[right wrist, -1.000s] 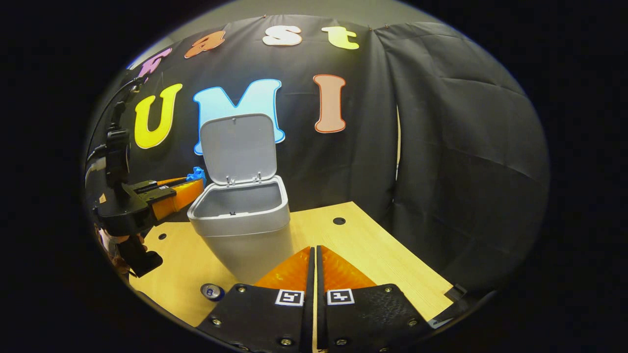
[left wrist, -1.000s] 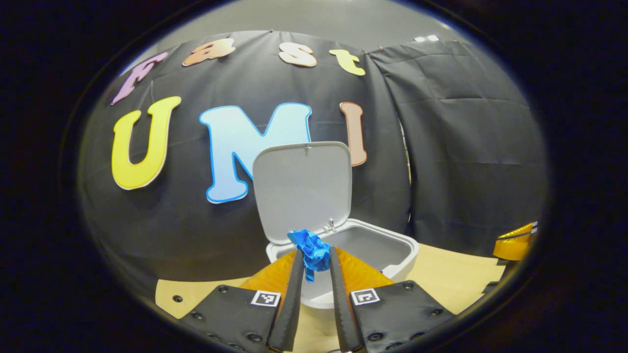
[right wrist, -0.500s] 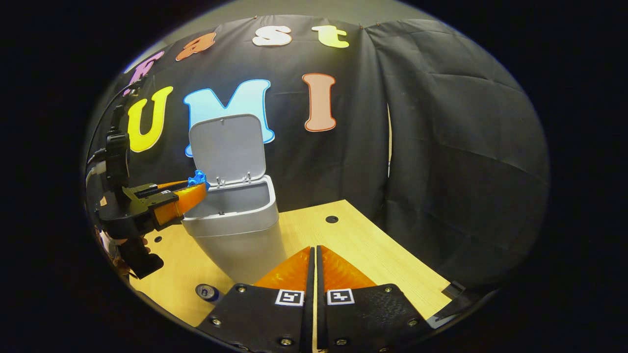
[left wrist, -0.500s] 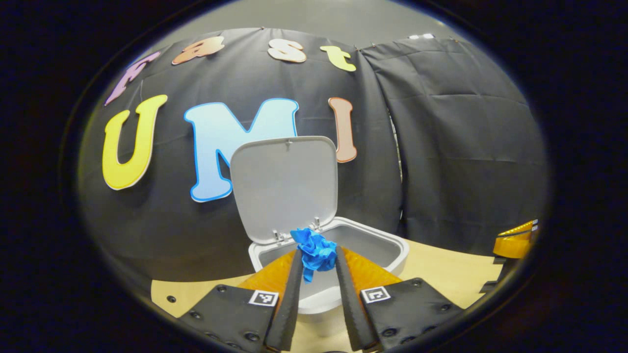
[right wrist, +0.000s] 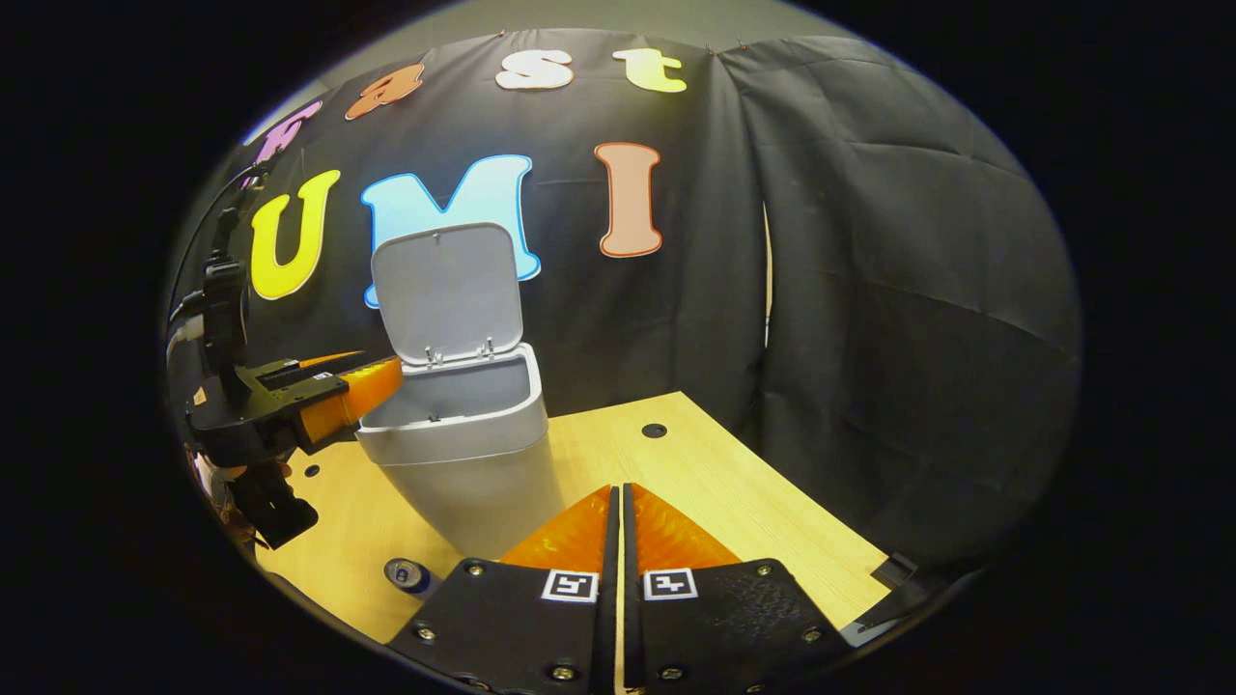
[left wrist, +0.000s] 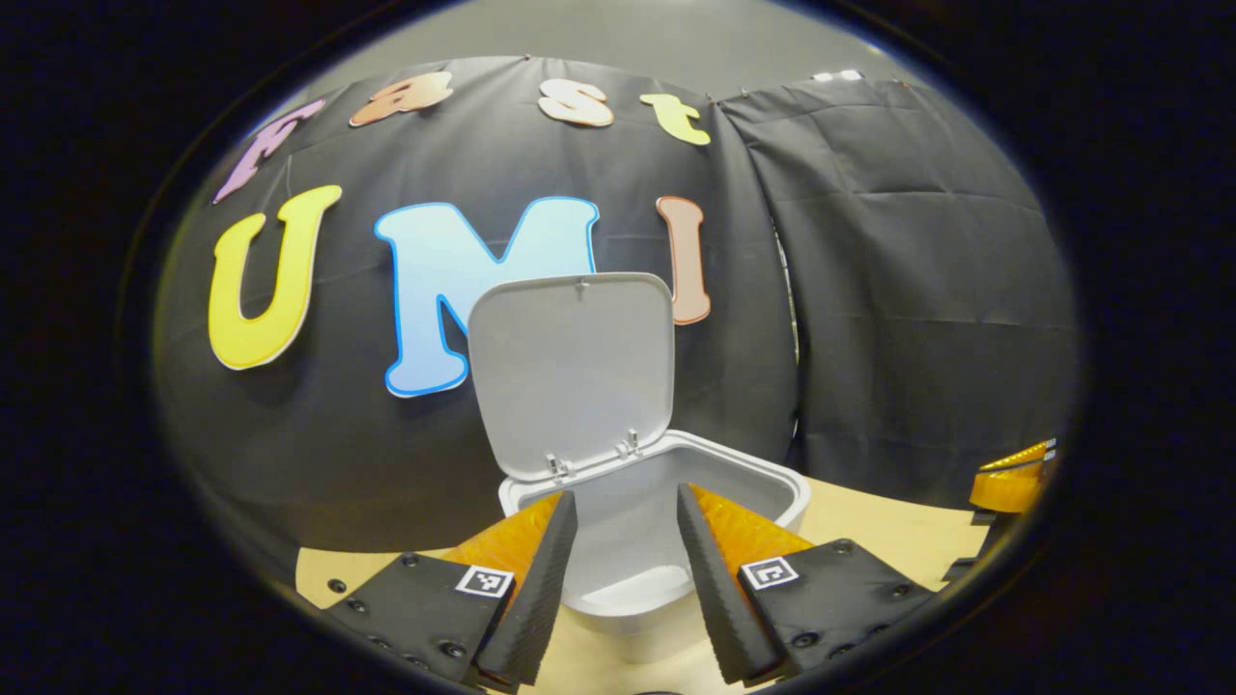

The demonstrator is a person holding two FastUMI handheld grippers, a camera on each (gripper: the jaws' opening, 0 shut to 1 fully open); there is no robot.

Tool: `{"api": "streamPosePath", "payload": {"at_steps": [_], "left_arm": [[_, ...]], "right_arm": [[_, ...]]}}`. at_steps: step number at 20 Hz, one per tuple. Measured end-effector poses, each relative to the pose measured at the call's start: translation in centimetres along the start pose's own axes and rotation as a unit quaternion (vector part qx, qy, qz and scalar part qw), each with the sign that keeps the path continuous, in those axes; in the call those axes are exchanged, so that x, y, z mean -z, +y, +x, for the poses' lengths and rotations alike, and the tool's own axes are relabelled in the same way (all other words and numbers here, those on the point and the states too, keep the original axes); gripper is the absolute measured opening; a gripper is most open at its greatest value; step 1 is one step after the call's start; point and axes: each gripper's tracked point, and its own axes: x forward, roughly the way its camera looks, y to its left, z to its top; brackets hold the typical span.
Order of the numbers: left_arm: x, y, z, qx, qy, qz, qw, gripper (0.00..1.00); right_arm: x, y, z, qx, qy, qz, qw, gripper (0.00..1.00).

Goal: Press the lid of the desktop garbage bin to open it, pick up the crumpled paper on the desktop and throw it into the bin, then pick up the pop can on the desktop and drop it into the bin, and finally close the garbage bin lid.

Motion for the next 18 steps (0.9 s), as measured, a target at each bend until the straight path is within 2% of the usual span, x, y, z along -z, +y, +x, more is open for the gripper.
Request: {"api": "streamPosePath", "payload": {"at_steps": [5,6,9,10,18], "left_arm": [[-0.2,1.8,-1.2,-0.024,-0.004,-0.011,1.0,0.71],[-0.3,2.1,-1.5,-0.03,-0.004,-0.01,0.999,0.64],[-0.6,3.7,-3.0,-0.049,-0.007,-0.011,0.999,0.65],[-0.6,4.2,-3.4,-0.056,-0.008,-0.015,0.998,0.77],[0.2,9.4,-7.3,-0.125,-0.003,-0.032,0.992,0.77]], "right_arm": [[0.1,0.6,0.2,-0.01,0.003,0.0,1.0,0.03],[0.3,0.9,0.3,-0.014,0.006,0.001,1.0,0.03],[0.4,1.7,0.5,-0.027,0.01,0.0,1.0,0.03],[0.4,2.0,0.6,-0.031,0.01,-0.003,0.999,0.03],[1.3,6.4,1.6,-0.089,0.029,-0.028,0.995,0.03]]}}
